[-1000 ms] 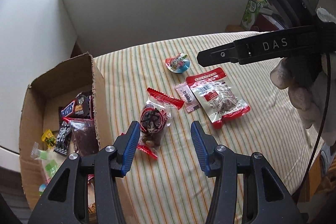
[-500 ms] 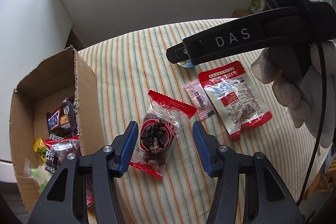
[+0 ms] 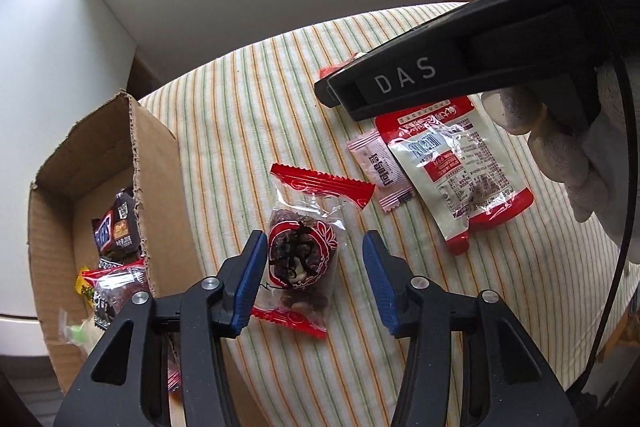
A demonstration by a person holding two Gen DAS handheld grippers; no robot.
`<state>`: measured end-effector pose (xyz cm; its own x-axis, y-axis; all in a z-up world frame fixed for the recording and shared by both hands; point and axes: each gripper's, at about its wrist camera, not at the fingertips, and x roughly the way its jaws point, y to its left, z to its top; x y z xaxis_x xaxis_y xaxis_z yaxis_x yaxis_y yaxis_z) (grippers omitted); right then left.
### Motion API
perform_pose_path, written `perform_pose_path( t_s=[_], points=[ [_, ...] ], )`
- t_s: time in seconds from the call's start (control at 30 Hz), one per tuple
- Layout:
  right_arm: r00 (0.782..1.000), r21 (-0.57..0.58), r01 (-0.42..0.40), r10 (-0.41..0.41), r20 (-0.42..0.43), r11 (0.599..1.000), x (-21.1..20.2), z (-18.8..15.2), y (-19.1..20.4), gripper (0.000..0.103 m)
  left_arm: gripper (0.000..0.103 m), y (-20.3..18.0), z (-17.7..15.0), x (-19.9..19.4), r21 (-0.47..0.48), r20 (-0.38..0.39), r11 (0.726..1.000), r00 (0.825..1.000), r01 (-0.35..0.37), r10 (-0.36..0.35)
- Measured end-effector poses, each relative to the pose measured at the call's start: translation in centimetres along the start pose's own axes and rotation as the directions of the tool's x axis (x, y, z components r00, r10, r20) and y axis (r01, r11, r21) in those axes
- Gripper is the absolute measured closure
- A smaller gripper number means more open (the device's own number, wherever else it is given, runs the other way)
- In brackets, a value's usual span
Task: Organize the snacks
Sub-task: 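Grasp the red-wrapped candy with the left gripper while the right grasps the egg-shaped candy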
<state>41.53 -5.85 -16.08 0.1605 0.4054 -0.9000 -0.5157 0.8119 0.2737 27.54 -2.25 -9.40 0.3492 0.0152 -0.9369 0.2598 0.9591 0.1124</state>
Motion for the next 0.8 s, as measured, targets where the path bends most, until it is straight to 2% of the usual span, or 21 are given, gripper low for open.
perform_pose_path(
  t_s=[0.03, 0.07, 0.17, 0.23, 0.3, 0.43, 0.6, 0.8],
  points=[
    [1.0, -0.004, 0.005, -0.005, 0.0, 1.0, 0.0, -0.1, 0.2, 0.063, 0.063, 0.1, 0.0, -0.1, -0.002, 0.002, 1.0, 1.0, 0.007, -0.007],
    [1.0, -0.007, 0.001, -0.001, -0.004, 1.0, 0.1, -0.1, 0.3, 0.07, 0.066, 0.1, -0.1, -0.1, -0.007, -0.004, 1.0, 1.0, 0.024, -0.024],
    [1.0, -0.004, -0.001, 0.001, -0.008, 1.0, 0.1, -0.1, 0.2, 0.072, 0.068, -0.5, -0.2, -0.1, 0.012, -0.001, 1.0, 1.0, 0.013, -0.013],
    [1.0, -0.001, 0.009, -0.009, -0.002, 1.0, -0.1, -0.4, 0.2, 0.076, 0.071, -1.2, -0.4, 0.0, 0.027, 0.005, 1.0, 1.0, -0.004, 0.003],
    [1.0, 0.003, 0.006, -0.006, 0.003, 1.0, -0.4, -0.6, 0.0, 0.076, 0.071, -1.9, -0.8, -0.1, 0.034, 0.018, 0.999, 1.0, -0.015, 0.014],
    [1.0, 0.01, -0.008, 0.008, 0.014, 1.0, -1.1, -1.3, -0.4, 0.077, 0.071, -3.7, -3.0, -1.3, 0.02, 0.038, 1.0, 0.999, 0.01, -0.011],
    [0.999, 0.035, -0.039, 0.037, 0.04, 0.999, -3.0, -2.5, -1.0, 0.077, 0.072, -3.6, -4.1, -2.9, -0.028, 0.061, 0.996, 0.995, 0.081, -0.079],
    [0.994, 0.015, -0.064, 0.062, 0.087, 0.998, -6.5, -3.9, 0.0, 0.077, 0.072, -3.5, -5.9, -5.4, -0.069, 0.112, 0.991, 0.988, 0.117, -0.108]
  ],
)
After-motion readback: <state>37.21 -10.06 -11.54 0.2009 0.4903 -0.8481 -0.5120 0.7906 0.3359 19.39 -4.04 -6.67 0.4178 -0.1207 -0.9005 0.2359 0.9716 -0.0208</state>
